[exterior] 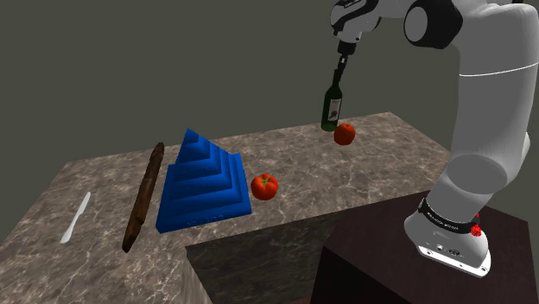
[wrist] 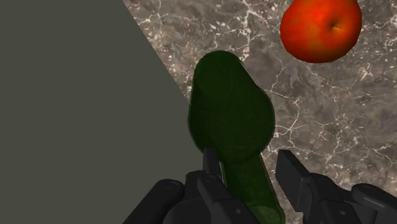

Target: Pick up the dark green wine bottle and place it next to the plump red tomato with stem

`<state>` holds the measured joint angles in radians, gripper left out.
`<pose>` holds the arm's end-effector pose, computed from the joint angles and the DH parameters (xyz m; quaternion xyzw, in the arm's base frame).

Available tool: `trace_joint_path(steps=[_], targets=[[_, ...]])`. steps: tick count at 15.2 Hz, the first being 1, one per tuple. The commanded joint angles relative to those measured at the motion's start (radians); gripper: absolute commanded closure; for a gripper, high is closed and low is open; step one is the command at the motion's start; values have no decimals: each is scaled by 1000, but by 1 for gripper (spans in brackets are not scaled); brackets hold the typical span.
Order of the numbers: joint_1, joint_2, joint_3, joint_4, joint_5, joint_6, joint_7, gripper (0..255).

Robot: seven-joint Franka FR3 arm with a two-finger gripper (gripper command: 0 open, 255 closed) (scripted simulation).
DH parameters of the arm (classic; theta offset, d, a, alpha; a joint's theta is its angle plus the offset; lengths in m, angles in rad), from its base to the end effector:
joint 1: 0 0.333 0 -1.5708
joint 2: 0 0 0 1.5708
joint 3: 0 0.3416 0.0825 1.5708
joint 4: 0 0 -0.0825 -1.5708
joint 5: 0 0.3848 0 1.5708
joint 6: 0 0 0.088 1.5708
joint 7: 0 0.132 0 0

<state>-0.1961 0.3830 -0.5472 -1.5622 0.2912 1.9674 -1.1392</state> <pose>0.5473 -0.4048 0.4563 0.9845 0.1660 0.0557 0.0098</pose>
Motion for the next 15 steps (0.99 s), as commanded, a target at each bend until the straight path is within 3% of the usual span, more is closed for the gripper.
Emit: trace_joint_path(steps=[1,7,15], targets=[[0,0,0,0,0,0,0,255],[0,0,0,0,0,0,0,255],[-7,-12,-7,91,-13,-100,16,255]])
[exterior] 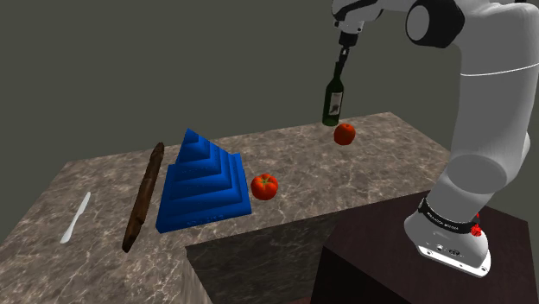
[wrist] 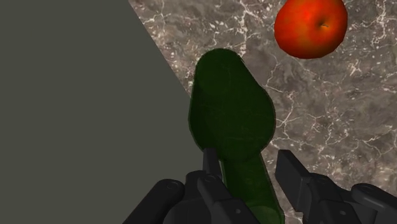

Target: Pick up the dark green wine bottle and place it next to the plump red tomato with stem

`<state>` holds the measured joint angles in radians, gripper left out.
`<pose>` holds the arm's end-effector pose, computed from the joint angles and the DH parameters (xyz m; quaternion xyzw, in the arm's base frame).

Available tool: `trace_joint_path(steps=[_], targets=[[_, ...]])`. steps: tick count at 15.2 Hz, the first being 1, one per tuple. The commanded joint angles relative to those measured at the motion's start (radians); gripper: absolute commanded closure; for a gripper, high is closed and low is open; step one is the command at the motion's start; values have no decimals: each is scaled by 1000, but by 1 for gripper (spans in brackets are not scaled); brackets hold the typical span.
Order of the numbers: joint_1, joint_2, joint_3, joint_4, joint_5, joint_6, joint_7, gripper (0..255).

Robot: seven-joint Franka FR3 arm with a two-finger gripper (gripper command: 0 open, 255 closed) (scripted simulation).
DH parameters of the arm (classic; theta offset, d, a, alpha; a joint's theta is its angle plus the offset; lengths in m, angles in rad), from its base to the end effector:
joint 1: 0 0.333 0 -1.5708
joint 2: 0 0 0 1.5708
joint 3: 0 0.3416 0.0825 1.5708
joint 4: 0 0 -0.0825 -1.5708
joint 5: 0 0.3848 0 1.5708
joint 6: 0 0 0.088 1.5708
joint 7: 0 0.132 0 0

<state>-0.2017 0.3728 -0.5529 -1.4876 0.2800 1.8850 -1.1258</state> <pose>0.5471 -0.4051 0.4910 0.9845 0.1659 0.0556 0.0096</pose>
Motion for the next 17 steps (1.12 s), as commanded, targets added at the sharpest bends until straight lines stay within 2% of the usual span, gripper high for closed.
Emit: trace_joint_path(steps=[1,17], targets=[[-3,-2,-2,30,-3,-31,5,255],[-51,35,-5,302,10,-265,26,255]])
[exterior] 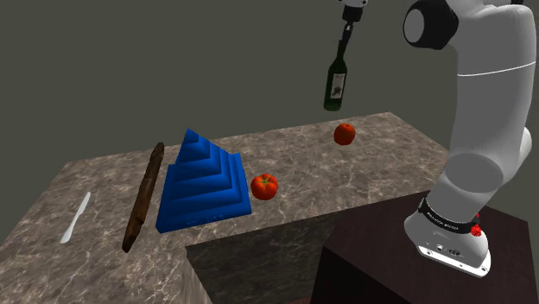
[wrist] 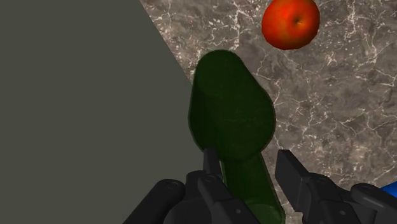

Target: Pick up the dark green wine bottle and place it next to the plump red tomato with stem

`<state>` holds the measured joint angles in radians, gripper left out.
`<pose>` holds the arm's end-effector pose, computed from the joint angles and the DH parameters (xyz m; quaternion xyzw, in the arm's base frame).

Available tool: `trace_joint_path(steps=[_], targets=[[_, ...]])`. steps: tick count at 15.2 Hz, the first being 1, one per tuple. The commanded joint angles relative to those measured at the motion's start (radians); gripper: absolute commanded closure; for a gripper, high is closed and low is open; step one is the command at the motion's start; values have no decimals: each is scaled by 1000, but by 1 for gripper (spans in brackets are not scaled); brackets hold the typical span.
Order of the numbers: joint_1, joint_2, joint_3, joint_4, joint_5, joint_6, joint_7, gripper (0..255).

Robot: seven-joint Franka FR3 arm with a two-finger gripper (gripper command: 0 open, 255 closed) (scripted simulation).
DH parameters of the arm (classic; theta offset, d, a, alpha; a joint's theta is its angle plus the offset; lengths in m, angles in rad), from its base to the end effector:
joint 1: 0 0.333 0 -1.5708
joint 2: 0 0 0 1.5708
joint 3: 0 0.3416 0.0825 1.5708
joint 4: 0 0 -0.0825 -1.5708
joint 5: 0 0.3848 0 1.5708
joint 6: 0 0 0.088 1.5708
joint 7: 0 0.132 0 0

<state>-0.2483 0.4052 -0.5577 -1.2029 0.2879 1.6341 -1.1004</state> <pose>0.5484 -0.4053 0.5831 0.9845 0.1659 0.0555 0.0097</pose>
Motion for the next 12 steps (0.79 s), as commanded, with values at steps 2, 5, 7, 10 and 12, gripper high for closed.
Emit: trace_joint_path(steps=[2,5,7,10,12], targets=[[-16,15,1,64,8,-49,2,255],[49,-51,1,-28,-29,-14,44,255],[106,-112,6,-109,-66,18,91,255],[180,-192,22,-209,-117,55,166,255],[223,-239,38,-265,-147,75,219,255]])
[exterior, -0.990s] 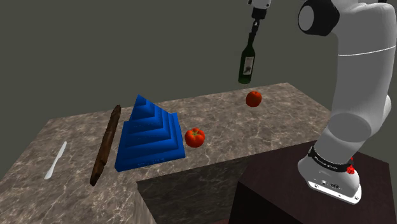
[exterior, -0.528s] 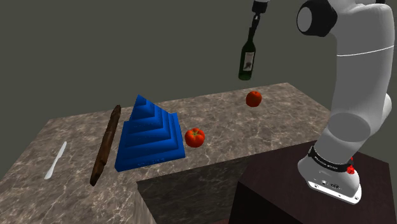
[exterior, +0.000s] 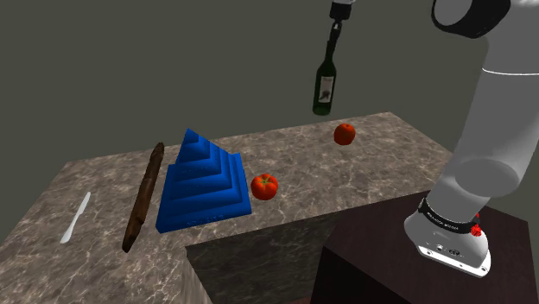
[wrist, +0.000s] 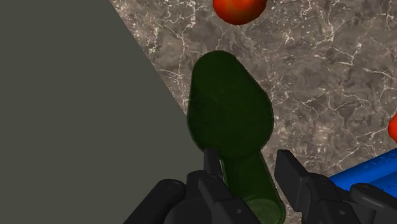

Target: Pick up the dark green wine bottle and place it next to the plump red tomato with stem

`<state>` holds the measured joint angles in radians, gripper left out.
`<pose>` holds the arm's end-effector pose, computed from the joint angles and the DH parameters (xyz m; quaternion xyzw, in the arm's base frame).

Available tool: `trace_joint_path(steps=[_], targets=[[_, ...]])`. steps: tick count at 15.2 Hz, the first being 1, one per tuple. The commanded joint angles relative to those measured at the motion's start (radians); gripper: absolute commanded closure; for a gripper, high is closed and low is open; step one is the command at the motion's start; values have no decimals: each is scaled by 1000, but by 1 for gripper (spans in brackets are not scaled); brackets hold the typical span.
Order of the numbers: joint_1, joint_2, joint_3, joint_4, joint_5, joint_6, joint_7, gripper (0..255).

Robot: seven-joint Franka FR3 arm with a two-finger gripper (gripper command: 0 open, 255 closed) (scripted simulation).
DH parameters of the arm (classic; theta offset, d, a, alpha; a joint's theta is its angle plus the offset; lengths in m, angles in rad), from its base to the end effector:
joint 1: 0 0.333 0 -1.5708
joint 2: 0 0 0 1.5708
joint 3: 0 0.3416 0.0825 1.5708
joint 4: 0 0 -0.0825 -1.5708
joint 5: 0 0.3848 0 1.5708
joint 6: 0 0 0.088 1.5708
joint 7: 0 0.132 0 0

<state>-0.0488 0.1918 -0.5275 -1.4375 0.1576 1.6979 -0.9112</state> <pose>0.5511 -0.2988 0.6013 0.9845 0.1664 0.0554 0.0092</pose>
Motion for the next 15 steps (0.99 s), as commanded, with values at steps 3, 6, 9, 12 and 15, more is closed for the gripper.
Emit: trace_joint_path(steps=[3,6,9,12,15], targets=[[80,-86,36,-99,-57,34,110,255],[128,-135,69,-154,-90,50,191,255],[171,-172,104,-196,-116,62,271,255],[209,-198,142,-226,-135,69,349,255],[245,-214,180,-244,-149,74,424,255]])
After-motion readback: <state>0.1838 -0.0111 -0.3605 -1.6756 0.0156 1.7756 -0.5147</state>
